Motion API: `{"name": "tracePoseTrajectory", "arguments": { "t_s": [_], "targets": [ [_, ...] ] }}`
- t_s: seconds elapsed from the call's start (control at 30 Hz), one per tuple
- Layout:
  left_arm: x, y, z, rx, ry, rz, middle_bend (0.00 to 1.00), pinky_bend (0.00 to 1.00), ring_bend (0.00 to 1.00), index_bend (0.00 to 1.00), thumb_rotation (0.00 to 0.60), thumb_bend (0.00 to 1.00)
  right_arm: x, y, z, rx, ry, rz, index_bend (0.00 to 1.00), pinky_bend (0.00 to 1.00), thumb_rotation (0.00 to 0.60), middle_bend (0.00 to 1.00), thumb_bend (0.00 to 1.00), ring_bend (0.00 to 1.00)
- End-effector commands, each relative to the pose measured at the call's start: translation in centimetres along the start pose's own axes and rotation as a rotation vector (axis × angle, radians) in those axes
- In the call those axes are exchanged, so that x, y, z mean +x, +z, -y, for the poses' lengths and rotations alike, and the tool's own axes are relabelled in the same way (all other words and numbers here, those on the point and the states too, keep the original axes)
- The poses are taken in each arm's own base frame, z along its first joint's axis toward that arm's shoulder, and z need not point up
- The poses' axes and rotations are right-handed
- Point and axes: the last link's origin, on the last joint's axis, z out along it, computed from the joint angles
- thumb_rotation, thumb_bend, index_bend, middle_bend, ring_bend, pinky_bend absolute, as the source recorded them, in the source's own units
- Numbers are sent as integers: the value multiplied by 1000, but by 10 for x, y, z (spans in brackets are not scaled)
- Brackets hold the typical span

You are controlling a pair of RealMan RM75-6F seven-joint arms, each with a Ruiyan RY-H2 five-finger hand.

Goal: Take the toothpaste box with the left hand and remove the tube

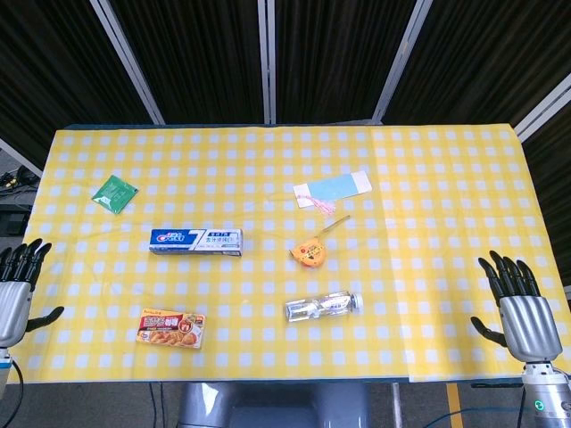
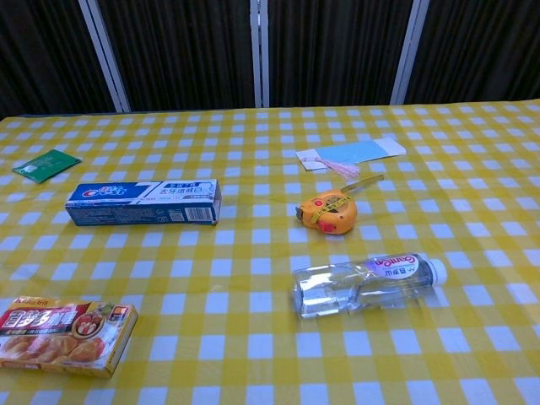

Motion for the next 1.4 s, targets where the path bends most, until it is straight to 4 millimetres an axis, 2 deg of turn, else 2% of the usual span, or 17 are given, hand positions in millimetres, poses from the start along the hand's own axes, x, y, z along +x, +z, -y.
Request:
{"name": "tracePoseTrajectory", "arguments": {
  "t_s": [0.03,0.7,0.83,1.0,1.1,1.23,1.4],
  "targets": [
    [0,0,0,-2,-2,1,0,0,0,0,600,64,0,0,0,2,1,-3,0,0,600,0,83,0],
    [-3,5,-2,-5,-5,10,0,0,0,0,600,64,-3,0,0,4,6,8,0,0,600,0,84,0],
    [-5,13,-7,-10,-20,18,0,0,0,0,600,63,-3,0,-1,3,14,16,0,0,600,0,83,0],
    [-4,57,-24,-63,32,56,0,46,7,23,600,63,-4,2,-1,6,35,25,0,0,600,0,84,0],
    [-5,81,-35,-87,59,91,0,129,72,89,600,63,-3,2,-1,11,43,26,0,0,600,0,83,0],
    [-12,109,-51,-113,75,158,7,161,121,126,600,64,-3,1,-1,12,57,31,0,0,600,0,84,0],
    [-24,133,-68,-127,102,220,31,160,121,155,600,65,0,2,-4,5,77,35,0,0,600,0,83,0]
  ]
}}
